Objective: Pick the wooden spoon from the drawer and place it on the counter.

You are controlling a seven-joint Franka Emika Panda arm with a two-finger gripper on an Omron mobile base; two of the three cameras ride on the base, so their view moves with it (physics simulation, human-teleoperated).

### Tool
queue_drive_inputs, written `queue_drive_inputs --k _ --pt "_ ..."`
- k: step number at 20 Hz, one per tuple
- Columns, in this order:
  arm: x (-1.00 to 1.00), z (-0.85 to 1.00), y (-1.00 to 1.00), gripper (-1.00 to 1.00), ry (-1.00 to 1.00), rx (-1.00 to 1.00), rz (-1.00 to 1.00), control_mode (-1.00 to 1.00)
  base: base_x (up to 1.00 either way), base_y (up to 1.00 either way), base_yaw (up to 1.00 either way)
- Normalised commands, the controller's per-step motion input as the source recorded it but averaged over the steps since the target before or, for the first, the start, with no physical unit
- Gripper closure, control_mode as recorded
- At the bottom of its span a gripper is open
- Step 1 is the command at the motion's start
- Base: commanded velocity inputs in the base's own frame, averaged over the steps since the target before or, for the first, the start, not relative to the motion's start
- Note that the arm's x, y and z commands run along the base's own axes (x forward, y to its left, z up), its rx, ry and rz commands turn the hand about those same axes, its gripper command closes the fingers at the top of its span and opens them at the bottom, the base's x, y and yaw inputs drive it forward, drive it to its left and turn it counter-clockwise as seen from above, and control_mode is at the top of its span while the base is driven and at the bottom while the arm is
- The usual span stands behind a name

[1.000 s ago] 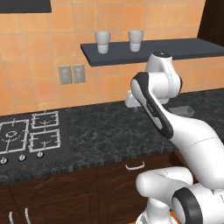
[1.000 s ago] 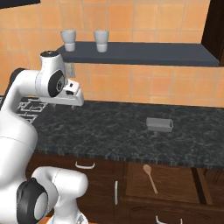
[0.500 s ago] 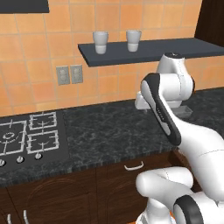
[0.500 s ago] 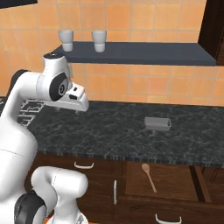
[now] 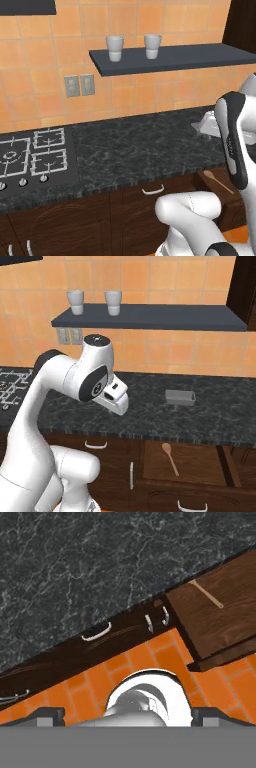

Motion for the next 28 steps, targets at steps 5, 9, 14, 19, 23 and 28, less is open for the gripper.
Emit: queue_drive_inputs --k 5,9,14,19,23,28 --pt "-1.00 -0.27 -1.00 -1.00 0.00 0.07 -0.15 -1.00 0.00 0.00 0.00" --pt "-0.89 -0.48 -1.00 -1.00 0.00 0.00 -0.11 -1.00 0.00 0.00 0.00" --pt "-0.30 -0.58 -1.00 -1.00 0.06 0.04 -0.32 -1.00 0.00 0.00 0.00" --pt "0.52 -0.54 -0.90 -1.00 0.12 0.07 -0.25 -1.00 0.00 0.00 0.00" --pt "0.61 -0.49 -0.58 -1.00 0.09 0.04 -0.03 -1.00 0.00 0.00 0.00" --pt "0.21 -0.64 -0.31 -1.00 0.23 0.04 -0.19 -1.00 0.00 0.00 0.00"
